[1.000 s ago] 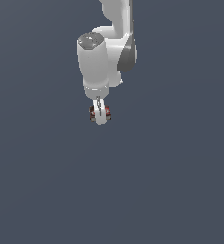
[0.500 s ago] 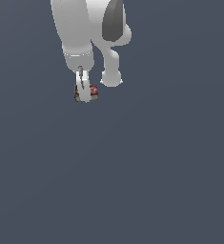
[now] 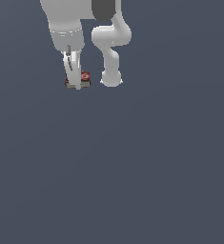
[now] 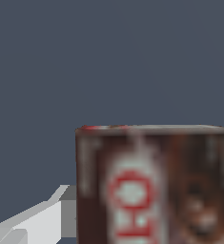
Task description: Pick up the object and move it to a goal position.
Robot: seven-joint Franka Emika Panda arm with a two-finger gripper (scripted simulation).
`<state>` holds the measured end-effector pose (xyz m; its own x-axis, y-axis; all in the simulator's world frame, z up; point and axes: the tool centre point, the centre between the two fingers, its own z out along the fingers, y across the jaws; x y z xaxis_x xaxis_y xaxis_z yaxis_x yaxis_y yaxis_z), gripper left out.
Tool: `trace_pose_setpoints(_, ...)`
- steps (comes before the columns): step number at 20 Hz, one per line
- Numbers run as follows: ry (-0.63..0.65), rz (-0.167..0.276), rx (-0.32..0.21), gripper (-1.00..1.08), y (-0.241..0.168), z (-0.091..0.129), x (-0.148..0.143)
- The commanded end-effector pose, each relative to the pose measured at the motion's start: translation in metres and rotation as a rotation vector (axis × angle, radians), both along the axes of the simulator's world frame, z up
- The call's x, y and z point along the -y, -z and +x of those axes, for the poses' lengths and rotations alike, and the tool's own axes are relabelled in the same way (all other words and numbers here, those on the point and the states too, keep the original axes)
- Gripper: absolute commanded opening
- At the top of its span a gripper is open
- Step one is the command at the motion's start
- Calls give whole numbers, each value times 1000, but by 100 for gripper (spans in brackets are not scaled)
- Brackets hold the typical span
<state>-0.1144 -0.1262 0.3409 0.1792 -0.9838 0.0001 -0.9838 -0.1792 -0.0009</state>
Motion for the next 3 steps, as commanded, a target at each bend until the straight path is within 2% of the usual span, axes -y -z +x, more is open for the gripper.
trace_pose_setpoints(1,-1,0,-1,-100,-5,-1,2)
trace_pose_setpoints(3,-1,0,-1,-100,-6,-2,3)
